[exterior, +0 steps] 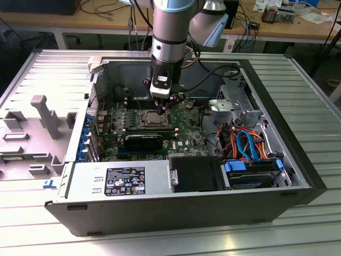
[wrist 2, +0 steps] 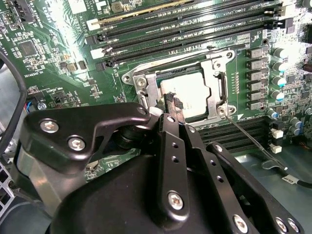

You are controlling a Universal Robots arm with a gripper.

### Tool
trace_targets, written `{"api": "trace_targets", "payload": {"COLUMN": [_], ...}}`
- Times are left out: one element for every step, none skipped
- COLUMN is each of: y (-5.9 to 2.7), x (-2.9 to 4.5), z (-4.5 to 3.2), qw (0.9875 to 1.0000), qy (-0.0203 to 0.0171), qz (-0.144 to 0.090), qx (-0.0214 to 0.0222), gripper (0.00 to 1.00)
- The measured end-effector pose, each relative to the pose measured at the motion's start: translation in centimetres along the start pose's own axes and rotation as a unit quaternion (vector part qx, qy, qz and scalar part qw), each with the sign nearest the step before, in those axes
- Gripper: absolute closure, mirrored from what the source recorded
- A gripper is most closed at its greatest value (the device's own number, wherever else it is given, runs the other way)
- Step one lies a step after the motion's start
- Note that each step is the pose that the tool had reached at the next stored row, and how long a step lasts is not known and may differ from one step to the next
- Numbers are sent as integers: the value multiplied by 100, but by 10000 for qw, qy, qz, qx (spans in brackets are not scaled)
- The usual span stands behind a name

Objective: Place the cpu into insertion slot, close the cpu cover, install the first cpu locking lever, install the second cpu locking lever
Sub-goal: 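Install the first cpu locking lever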

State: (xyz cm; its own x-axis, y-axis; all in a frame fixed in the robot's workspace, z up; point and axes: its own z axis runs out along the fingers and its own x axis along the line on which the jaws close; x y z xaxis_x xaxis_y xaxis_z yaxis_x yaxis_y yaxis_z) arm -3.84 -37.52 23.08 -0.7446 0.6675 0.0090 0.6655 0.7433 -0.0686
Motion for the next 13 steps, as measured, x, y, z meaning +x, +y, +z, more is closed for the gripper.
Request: {"api": "trace_targets", "payload": {"y": [0,0,0,0,0,0,0,0,0,0,0,0,0], "x": [0,0,0,0,0,0,0,0,0,0,0,0,0], "z": [0,0,0,0,0,0,0,0,0,0,0,0,0], "qw": [10000,10000,10000,10000,10000,10000,10000,10000,10000,10000,10000,10000,9999], "qy": [-1,-1,-2,-3,-3,-4,-4,-5,-5,-6,-6,-7,-7], "qz": [-10,-18,-29,-36,-43,-53,-60,-68,-74,-81,-89,-96,-103], "qx": [0,0,0,0,0,1,1,1,1,1,1,1,1], "gripper": [89,89,89,89,89,89,89,89,89,89,89,89,89]}}
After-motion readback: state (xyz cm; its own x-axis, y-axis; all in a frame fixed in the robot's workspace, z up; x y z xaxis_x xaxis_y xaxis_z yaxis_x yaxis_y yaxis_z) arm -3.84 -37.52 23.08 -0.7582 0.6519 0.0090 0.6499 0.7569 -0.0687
